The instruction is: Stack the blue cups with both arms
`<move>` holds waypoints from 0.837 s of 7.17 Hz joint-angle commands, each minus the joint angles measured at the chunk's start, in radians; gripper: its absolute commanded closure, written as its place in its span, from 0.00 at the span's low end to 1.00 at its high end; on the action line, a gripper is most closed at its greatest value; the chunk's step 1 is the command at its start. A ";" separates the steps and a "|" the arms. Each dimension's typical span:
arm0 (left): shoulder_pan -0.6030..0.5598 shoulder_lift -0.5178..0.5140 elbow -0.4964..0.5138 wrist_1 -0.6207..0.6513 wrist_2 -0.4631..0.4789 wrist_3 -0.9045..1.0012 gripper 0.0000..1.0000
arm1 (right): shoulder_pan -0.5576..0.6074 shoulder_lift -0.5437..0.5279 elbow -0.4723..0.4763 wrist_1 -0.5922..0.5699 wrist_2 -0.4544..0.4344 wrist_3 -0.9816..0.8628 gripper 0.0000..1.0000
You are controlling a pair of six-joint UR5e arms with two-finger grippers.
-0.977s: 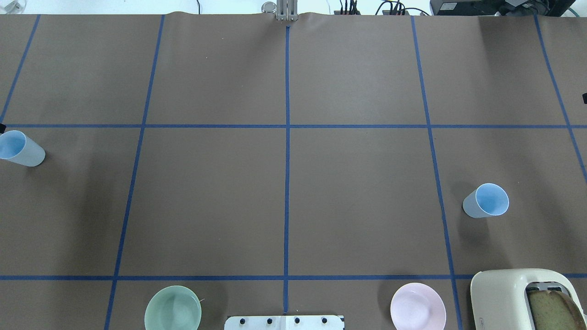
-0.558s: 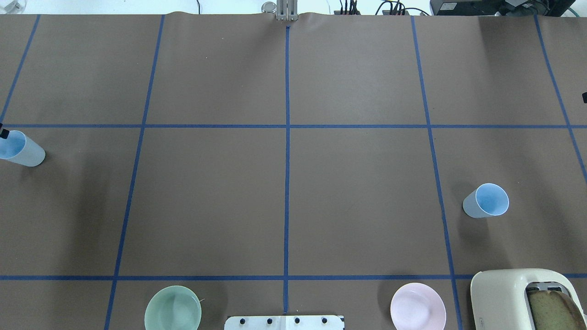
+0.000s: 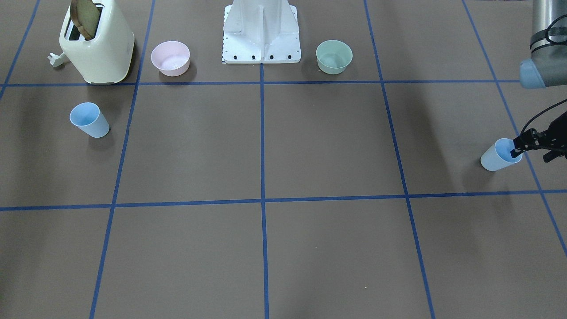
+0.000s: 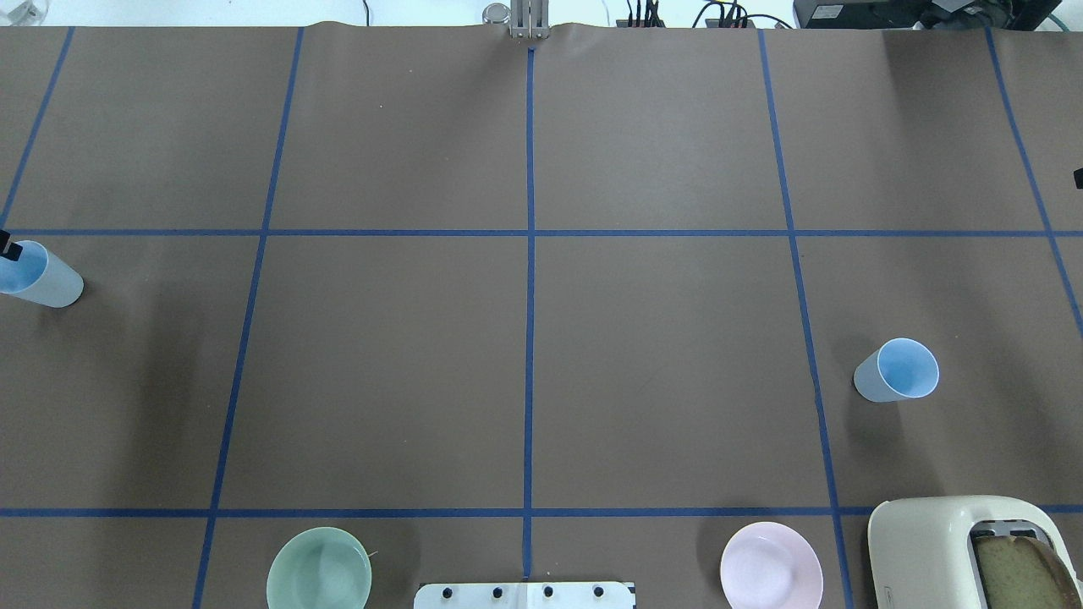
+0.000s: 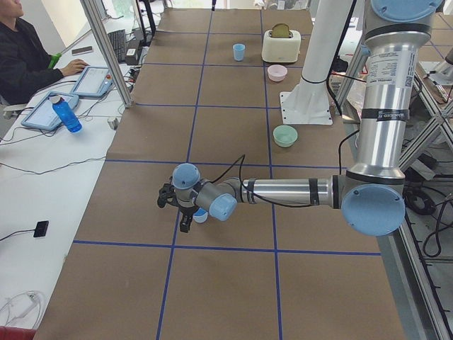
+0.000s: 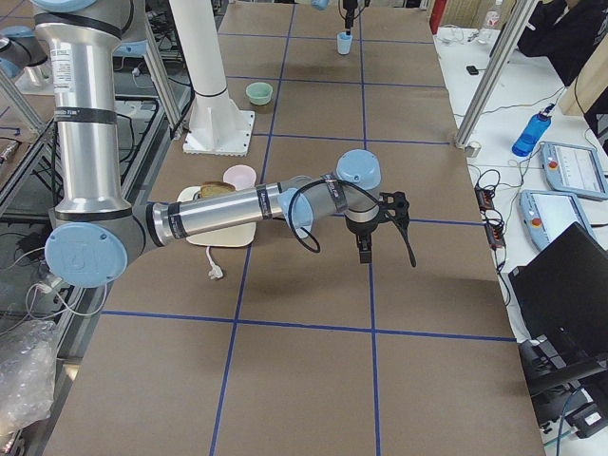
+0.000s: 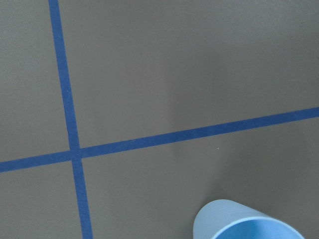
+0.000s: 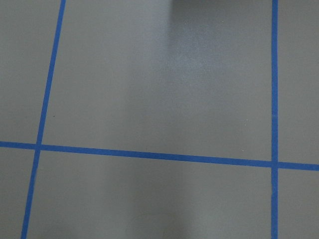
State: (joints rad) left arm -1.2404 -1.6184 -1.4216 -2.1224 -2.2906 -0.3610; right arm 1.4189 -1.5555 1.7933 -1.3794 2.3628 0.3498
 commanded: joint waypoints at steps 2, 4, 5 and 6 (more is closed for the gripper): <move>0.012 0.000 0.001 -0.001 0.011 0.001 0.14 | 0.000 0.003 -0.003 -0.001 0.000 0.000 0.00; 0.012 0.000 0.000 0.001 0.011 0.001 0.25 | -0.002 0.003 -0.003 -0.001 0.000 0.000 0.00; 0.012 0.000 0.001 0.001 0.011 0.001 0.30 | -0.002 0.003 -0.003 -0.001 0.000 0.000 0.00; 0.012 -0.001 0.001 0.001 0.011 0.001 0.38 | -0.002 0.003 -0.005 -0.001 0.000 0.000 0.00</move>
State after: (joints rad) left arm -1.2288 -1.6186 -1.4209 -2.1216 -2.2795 -0.3605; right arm 1.4175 -1.5524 1.7898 -1.3806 2.3623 0.3498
